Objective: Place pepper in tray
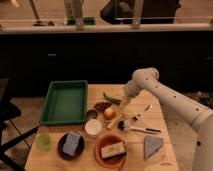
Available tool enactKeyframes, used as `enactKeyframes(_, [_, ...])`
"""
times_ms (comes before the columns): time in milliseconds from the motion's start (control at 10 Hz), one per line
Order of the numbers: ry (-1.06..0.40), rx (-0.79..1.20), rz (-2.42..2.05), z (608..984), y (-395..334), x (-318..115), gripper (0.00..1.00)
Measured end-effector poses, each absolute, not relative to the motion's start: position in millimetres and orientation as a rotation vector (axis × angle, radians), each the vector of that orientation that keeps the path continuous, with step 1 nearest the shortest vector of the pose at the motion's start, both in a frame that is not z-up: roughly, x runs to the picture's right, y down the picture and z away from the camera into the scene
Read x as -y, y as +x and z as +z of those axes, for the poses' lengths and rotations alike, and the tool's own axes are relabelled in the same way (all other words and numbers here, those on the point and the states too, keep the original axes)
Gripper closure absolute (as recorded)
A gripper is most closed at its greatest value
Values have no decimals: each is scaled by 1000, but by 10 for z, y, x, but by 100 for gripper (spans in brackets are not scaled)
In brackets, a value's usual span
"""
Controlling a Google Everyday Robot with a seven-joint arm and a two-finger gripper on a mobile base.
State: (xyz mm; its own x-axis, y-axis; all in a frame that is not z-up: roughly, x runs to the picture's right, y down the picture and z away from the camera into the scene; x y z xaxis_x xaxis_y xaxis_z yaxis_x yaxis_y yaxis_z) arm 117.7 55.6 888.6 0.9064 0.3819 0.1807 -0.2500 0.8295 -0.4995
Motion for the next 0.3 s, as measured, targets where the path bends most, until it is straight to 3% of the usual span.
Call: enactKeyframes(300, [-450, 287, 353, 9020, 1174, -540, 20])
